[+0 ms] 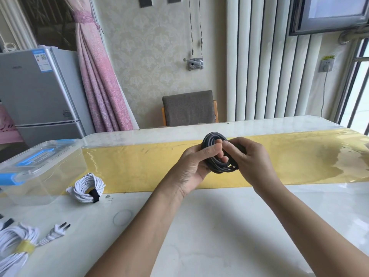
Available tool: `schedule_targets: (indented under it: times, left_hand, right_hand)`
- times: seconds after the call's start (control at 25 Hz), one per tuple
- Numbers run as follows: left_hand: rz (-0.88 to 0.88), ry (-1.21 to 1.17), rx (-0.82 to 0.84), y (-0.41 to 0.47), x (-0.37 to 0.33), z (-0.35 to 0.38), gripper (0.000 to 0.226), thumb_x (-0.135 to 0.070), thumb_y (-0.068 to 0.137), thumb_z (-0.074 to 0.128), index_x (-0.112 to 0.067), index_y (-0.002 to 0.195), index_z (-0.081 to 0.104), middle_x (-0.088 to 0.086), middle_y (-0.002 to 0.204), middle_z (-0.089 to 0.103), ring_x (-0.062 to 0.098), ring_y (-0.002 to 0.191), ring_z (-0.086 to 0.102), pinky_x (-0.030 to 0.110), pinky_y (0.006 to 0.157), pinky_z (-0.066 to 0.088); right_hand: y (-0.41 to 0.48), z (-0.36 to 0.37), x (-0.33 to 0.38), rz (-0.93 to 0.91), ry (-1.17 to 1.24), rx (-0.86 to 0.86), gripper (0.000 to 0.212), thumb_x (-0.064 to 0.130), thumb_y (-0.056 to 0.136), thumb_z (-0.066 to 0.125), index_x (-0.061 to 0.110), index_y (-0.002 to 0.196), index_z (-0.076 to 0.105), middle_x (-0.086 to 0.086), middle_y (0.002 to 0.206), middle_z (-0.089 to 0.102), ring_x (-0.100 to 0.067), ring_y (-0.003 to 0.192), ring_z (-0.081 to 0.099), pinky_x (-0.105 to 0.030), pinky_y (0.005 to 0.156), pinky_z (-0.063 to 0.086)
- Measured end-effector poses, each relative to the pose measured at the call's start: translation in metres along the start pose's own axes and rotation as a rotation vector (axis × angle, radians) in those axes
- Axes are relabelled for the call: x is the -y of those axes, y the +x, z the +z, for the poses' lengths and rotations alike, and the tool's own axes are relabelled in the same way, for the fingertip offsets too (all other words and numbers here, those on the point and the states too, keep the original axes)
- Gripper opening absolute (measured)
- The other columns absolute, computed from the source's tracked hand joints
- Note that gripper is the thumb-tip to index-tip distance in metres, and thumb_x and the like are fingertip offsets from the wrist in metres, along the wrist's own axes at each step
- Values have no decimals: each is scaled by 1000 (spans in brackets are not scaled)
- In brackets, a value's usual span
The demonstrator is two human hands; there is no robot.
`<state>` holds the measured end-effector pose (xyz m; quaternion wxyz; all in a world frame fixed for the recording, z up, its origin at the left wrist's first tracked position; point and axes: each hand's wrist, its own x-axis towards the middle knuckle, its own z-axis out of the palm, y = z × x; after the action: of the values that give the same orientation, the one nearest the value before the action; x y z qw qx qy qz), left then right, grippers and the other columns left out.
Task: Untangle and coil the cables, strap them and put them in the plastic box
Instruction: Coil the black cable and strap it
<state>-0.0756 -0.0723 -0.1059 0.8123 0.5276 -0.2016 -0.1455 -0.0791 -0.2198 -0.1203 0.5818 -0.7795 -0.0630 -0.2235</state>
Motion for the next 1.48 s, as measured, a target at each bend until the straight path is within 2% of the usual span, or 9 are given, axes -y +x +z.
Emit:
schedule_targets:
  times: [0.12, 0.24, 0.32, 0.48, 0.76, 0.92, 1.12, 1.24, 1.48]
  left_hand:
    - [17, -120, 8, -1, -2, -2, 41, -32, 35, 96, -15, 61, 69, -4, 55, 58, 10, 54, 59, 21, 64, 53]
    - [72, -294, -43, 0, -2, 7, 30, -26, 54, 91, -16, 61, 63, -10, 44, 43, 4, 41, 46, 20, 61, 51]
    - [86, -361, -138, 2, -1, 14, 29, -35, 76, 75, -18, 64, 56, -13, 40, 35, 3, 37, 39, 18, 59, 47]
    - [76, -484, -231, 1, 0, 17, 32, -45, 79, 59, -22, 62, 45, -12, 36, 26, 4, 31, 30, 17, 53, 43]
    - [118, -562, -301, -3, -7, 9, 36, -36, 76, 63, -22, 50, 41, -10, 31, 22, 7, 25, 25, 16, 45, 40]
    - [74, -403, -284, -3, -11, 14, 35, -34, 73, 65, -22, 51, 40, -12, 32, 21, 5, 25, 22, 16, 44, 39]
    - [-11, -21, -218, -8, -30, 4, 35, -32, 76, 63, -21, 50, 41, -11, 33, 21, 5, 27, 21, 19, 48, 39]
    - [-154, 206, -128, -22, -51, -6, 35, -38, 72, 64, -21, 50, 42, -12, 33, 23, 3, 27, 22, 20, 49, 37]
    - [-333, 604, 30, -59, -81, -7, 35, -38, 72, 63, -17, 58, 40, -11, 36, 24, 5, 29, 22, 24, 57, 34]
  right_hand:
    - [-7, 7, 8, -40, 56, 27, 34, 32, 93, 58, 5, 74, 64, 9, 49, 48, -7, 49, 39, -20, 48, 31]
    - [-7, 10, 10, -23, 218, -18, 52, 36, 96, 51, -11, 73, 50, -1, 54, 32, -12, 51, 27, -28, 49, 23]
    - [-6, 9, 12, -29, 251, -75, 42, 33, 94, 56, -4, 75, 59, -3, 55, 42, -14, 54, 36, -31, 52, 30]
    - [-12, 5, 21, -47, 287, -166, 10, 20, 84, 70, 14, 76, 70, 9, 57, 57, -7, 46, 47, -15, 48, 38]
    - [-21, 5, 33, -107, 353, -2, 15, 22, 77, 72, 18, 92, 72, 10, 62, 54, -12, 46, 42, -15, 47, 37]
    - [-18, 2, 33, -72, 386, -45, 15, 17, 90, 61, 4, 83, 63, 7, 57, 52, -11, 45, 47, -17, 45, 37]
    - [-18, 12, 25, 83, 399, 115, 22, 21, 97, 50, 3, 87, 45, -10, 70, 43, -21, 57, 37, -20, 44, 38]
    - [-23, 21, 20, -5, 320, 317, 43, 41, 86, 53, 1, 97, 47, -11, 81, 53, -16, 58, 51, -23, 53, 46]
    - [-33, 31, 24, -208, 56, 561, 48, 53, 78, 59, 13, 104, 60, -3, 97, 63, -20, 93, 57, -32, 84, 47]
